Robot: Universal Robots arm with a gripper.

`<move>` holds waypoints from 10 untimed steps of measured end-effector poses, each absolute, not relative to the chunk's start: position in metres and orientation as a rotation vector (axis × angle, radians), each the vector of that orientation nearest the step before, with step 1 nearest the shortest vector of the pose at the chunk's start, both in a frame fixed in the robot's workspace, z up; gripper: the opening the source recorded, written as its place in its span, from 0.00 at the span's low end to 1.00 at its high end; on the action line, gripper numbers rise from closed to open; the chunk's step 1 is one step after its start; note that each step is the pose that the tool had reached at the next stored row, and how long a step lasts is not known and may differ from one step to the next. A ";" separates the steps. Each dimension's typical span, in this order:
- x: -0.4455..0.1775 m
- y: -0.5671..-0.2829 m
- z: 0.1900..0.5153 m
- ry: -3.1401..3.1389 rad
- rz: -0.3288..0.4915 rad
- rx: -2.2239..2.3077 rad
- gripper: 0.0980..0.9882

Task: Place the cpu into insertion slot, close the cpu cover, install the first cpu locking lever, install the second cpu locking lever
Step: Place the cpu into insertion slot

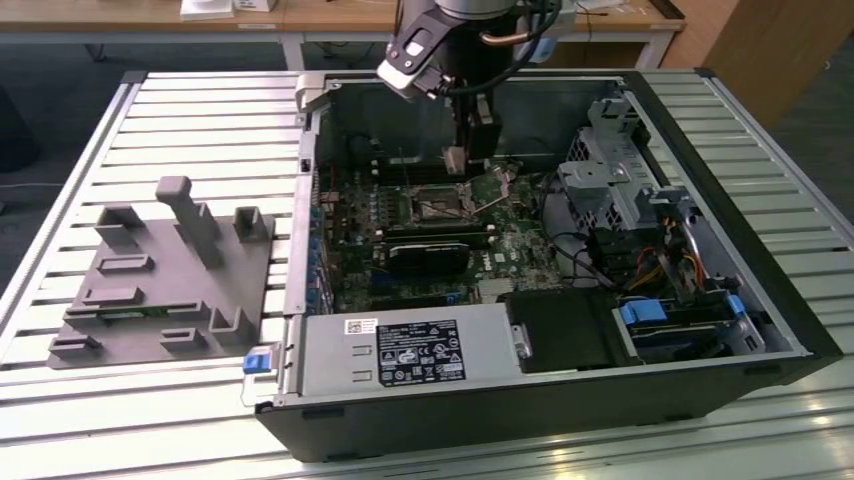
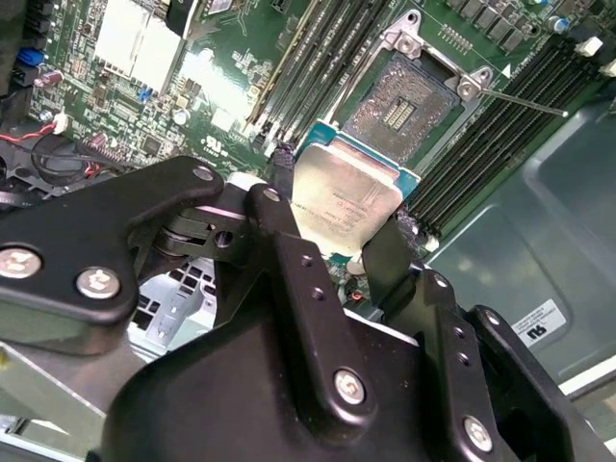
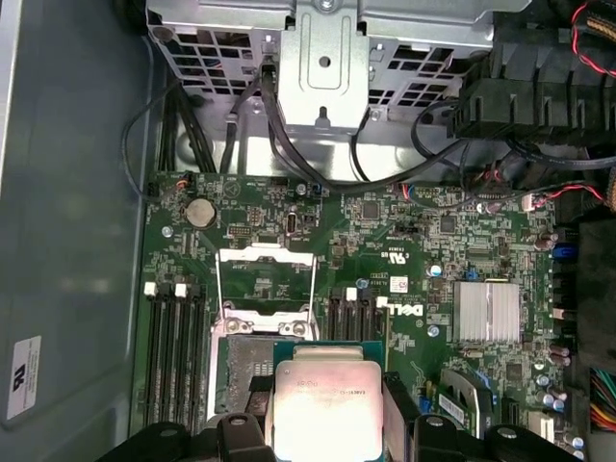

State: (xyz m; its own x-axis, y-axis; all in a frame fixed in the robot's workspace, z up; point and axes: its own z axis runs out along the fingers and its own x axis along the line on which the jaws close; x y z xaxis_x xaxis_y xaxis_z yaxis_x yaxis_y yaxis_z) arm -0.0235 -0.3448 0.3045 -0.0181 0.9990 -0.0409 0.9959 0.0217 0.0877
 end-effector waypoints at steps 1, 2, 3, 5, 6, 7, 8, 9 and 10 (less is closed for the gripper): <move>-0.023 -0.345 0.304 2.178 0.051 2.135 0.49; -0.023 -0.345 0.303 2.178 0.050 2.134 0.49; -0.024 -0.345 0.303 2.177 0.049 2.134 0.49; -0.023 -0.345 0.301 2.177 0.047 2.133 0.49; -0.023 -0.345 0.301 2.176 0.047 2.133 0.49; -0.023 -0.345 0.300 2.176 0.046 2.133 0.49; -0.023 -0.345 0.299 2.176 0.045 2.132 0.49; -0.023 -0.345 0.299 2.175 0.044 2.132 0.49; -0.023 -0.345 0.298 2.175 0.044 2.131 0.49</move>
State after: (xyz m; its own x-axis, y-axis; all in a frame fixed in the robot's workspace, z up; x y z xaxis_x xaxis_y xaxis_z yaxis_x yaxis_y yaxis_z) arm -0.0235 -0.3447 0.2979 -0.0182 0.9987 -0.0485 0.9959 0.0224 0.0875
